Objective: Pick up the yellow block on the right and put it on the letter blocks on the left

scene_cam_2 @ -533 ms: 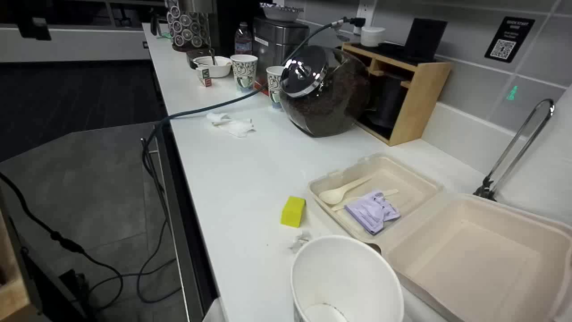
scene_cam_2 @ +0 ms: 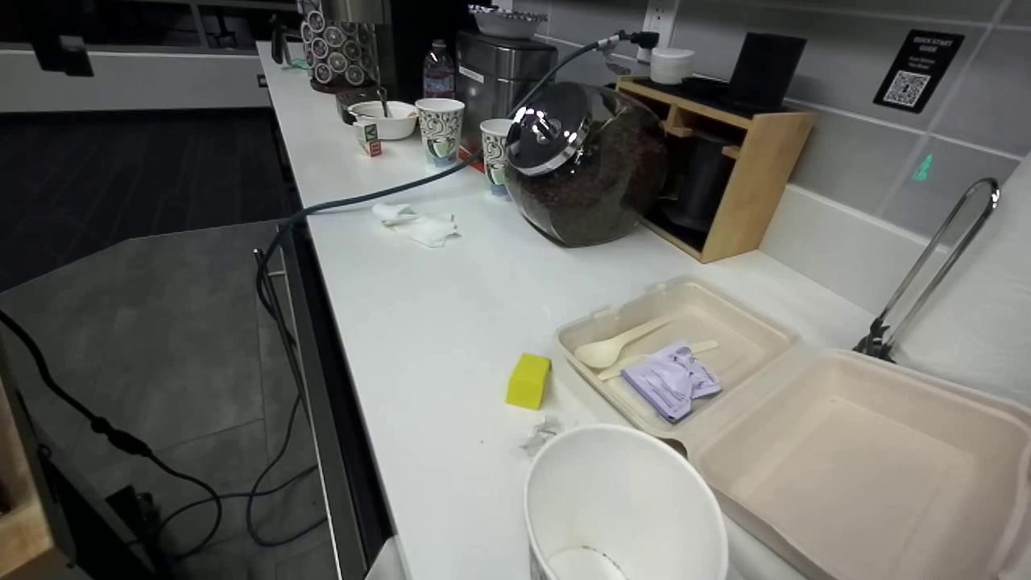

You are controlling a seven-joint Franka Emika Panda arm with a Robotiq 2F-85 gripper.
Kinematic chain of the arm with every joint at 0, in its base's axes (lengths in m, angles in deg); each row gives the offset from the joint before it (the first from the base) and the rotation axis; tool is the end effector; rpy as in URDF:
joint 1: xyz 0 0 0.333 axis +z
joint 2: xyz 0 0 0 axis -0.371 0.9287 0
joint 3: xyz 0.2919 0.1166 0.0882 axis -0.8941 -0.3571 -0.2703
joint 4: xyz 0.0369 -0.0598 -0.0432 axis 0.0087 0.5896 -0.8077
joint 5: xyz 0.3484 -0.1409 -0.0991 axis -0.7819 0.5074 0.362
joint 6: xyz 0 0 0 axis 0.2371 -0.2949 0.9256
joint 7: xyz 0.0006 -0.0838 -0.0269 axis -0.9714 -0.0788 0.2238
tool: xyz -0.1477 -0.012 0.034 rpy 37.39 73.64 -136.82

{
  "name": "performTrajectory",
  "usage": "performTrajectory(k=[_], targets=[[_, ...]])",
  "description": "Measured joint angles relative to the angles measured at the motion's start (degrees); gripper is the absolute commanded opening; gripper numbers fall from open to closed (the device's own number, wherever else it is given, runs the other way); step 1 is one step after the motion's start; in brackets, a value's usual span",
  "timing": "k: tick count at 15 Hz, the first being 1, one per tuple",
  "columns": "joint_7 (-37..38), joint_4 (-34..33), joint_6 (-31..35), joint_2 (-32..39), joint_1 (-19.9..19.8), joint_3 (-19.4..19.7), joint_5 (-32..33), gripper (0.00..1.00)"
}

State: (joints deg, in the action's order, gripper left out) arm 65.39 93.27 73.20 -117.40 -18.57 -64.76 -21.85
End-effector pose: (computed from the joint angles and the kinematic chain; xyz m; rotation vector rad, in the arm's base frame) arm 0.2859 0.0463 0.3789 3.0123 0.1415 -0.1285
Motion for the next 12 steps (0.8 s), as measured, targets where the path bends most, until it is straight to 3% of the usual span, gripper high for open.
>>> performTrajectory(k=[3,7,12], targets=[[-2.5,-0.8,4.3,0.4,-3.4,5.4,3.6,1.00],[-7.9,-2.8,11.4,3.2,-12.3,15.6,10.1,1.00],[-12.9,-10.8,14.8,11.9,-21.6,27.5,11.6,1.00]])
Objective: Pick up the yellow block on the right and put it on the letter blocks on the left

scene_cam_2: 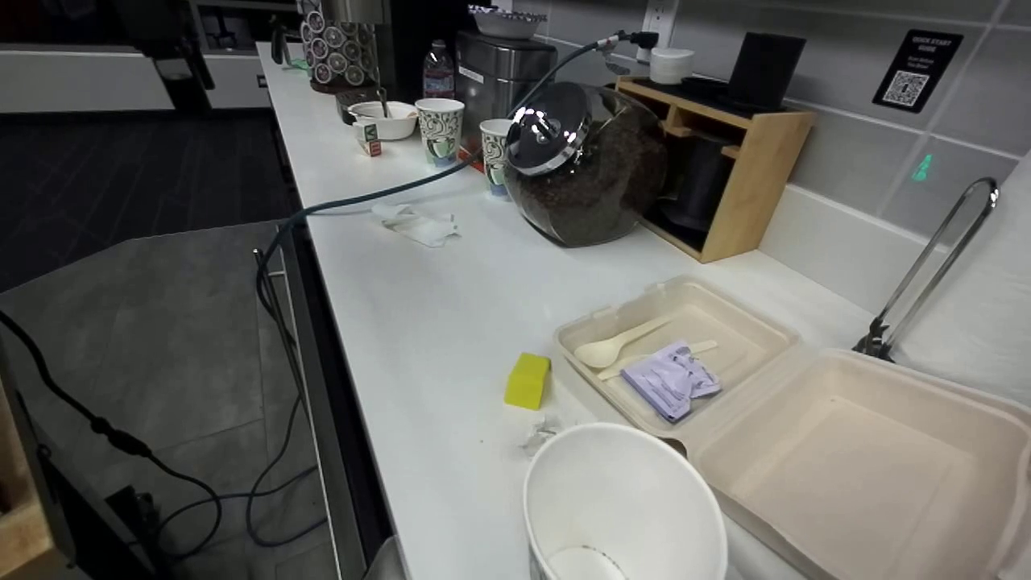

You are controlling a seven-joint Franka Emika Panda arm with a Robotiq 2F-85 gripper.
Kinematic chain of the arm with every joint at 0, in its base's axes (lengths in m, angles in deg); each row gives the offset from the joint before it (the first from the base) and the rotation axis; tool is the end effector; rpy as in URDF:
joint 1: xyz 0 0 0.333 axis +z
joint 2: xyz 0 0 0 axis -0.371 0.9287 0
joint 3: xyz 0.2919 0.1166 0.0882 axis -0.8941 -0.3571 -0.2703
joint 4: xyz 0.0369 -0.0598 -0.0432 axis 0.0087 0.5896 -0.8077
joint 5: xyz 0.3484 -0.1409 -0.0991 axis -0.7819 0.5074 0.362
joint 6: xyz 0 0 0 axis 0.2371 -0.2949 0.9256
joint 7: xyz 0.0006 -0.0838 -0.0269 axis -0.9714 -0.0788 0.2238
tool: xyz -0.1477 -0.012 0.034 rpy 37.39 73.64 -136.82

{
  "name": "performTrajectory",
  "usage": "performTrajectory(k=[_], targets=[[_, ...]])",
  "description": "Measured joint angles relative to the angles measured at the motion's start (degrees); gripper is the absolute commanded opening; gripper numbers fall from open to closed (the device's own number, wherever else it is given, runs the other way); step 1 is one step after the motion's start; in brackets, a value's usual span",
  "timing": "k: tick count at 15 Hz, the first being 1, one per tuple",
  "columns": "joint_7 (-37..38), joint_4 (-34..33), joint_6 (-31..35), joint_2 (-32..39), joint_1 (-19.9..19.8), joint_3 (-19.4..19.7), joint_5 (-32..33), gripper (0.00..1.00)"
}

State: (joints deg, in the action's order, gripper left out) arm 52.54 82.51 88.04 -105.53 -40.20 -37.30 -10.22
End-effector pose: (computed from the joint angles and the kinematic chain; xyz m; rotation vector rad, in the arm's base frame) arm 0.3004 -0.2515 0.4092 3.0237 -0.5399 0.1736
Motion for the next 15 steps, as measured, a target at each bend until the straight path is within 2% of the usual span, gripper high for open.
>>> performTrajectory(k=[2,5,10,12,13,15], targets=[[0.5,-5.0,2.4,5.7,-2.6,2.6,0.1,1.00],[1.3,-10.2,3.5,12.8,-3.9,3.2,0.1,1.00],[1.5,-11.1,3.5,14.2,-3.8,2.9,0.1,1.00],[-4.1,-12.0,4.2,15.1,-3.4,3.7,-0.6,1.00],[-8.3,-13.3,4.0,16.0,-2.2,5.3,-1.6,1.00],[-17.0,-17.6,2.8,19.0,2.8,11.5,-4.4,1.00]])
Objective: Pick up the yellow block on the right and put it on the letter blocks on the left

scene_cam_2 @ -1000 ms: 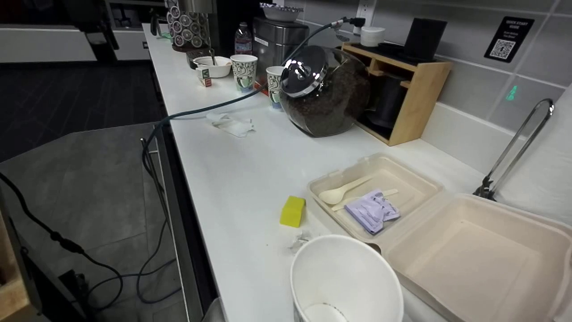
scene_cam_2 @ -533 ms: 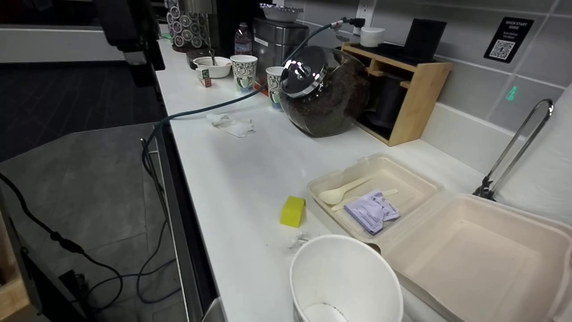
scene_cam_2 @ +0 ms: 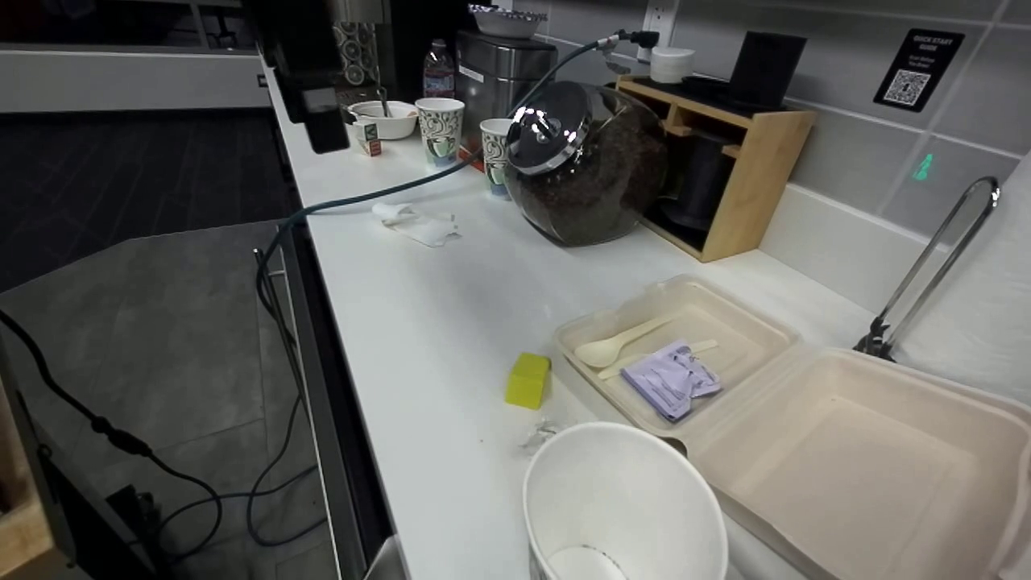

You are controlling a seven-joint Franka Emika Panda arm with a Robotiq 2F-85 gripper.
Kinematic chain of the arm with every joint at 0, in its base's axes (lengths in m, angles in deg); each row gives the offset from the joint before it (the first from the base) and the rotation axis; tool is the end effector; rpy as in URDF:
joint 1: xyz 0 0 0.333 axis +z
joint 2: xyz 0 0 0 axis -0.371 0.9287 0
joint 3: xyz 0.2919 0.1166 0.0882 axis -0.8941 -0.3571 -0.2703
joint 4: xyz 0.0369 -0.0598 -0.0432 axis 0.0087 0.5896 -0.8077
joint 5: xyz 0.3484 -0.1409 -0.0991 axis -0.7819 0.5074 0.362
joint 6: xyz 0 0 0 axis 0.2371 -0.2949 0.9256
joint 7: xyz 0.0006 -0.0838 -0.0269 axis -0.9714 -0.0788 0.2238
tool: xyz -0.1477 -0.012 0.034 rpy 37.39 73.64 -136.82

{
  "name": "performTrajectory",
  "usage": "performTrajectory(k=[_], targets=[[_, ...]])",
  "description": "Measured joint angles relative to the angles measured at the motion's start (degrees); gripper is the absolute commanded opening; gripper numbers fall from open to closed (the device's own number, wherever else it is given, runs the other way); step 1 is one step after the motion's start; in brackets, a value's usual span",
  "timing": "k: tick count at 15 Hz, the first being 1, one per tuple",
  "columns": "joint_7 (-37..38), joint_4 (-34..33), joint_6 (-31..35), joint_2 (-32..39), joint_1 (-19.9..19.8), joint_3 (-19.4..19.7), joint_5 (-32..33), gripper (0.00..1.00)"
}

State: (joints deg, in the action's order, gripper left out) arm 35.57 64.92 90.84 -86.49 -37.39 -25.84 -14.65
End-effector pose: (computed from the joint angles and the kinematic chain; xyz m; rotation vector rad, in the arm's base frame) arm 0.3335 -0.3752 0.4137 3.0114 -0.4198 0.1639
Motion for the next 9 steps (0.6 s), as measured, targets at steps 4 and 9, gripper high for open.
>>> performTrajectory(k=[4,9], targets=[[-17.4,-9.9,-6.0,7.7,9.6,11.7,-8.0,1.00],[-35.3,-18.9,-11.3,22.0,2.1,10.0,-12.4,1.00]])
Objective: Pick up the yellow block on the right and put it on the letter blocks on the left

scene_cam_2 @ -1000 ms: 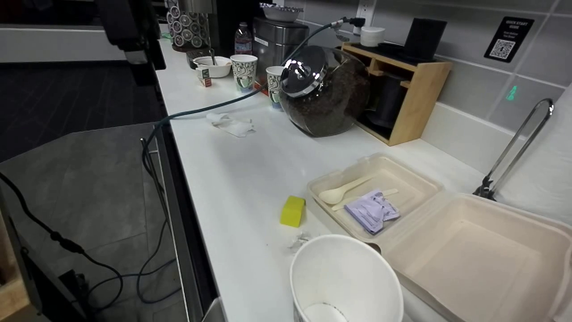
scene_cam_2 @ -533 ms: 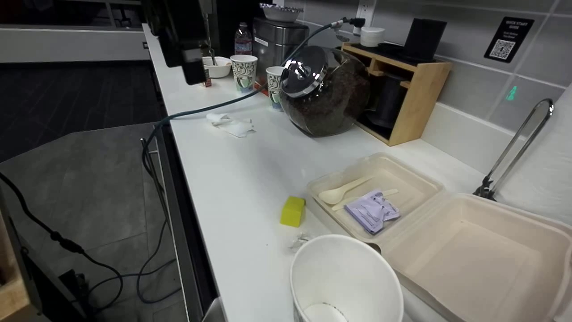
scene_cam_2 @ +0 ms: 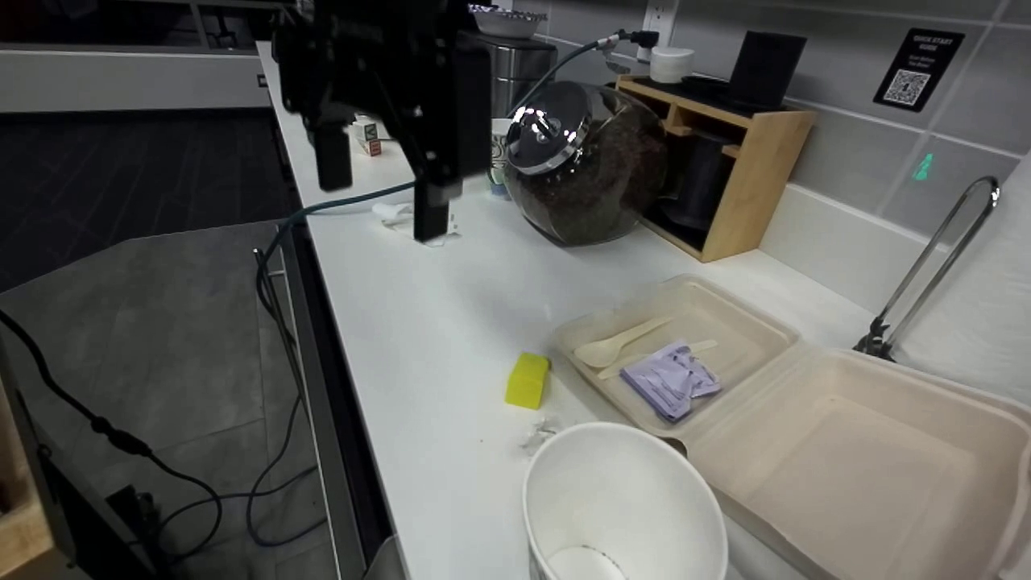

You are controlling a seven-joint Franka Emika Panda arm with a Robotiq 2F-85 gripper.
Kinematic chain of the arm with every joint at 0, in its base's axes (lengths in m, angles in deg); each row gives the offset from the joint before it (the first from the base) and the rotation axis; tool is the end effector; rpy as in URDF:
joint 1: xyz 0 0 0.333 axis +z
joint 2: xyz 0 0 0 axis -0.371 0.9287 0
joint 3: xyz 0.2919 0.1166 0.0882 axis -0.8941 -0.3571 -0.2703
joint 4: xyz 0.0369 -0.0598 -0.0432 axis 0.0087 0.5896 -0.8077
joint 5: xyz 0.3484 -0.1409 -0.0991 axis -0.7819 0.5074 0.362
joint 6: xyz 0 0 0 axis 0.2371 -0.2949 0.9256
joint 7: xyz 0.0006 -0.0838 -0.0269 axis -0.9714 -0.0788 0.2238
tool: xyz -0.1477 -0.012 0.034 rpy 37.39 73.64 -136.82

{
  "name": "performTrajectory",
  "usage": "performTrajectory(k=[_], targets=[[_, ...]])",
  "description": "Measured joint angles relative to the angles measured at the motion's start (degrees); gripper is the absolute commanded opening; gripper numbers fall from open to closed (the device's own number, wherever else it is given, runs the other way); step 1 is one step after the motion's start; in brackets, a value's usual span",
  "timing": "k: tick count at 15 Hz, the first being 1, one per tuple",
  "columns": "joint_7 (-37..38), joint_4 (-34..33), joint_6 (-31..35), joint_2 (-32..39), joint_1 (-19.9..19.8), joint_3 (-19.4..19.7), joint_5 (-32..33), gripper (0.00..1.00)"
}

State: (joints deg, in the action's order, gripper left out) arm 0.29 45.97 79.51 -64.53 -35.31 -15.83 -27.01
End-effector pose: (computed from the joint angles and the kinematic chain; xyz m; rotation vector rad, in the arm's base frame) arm 0.3476 -0.4634 0.3810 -3.1337 -0.1408 0.1005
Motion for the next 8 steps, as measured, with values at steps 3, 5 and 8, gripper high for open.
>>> performTrajectory(k=[3,5,8], targets=[[-1.5,-5.2,1.2,9.8,-8.4,-4.0,2.1,1.00],[-1.5,-6.5,1.5,12.3,-11.7,-6.5,2.4,1.00],[-1.1,-6.5,1.5,10.7,-11.9,-7.7,2.9,1.00]])
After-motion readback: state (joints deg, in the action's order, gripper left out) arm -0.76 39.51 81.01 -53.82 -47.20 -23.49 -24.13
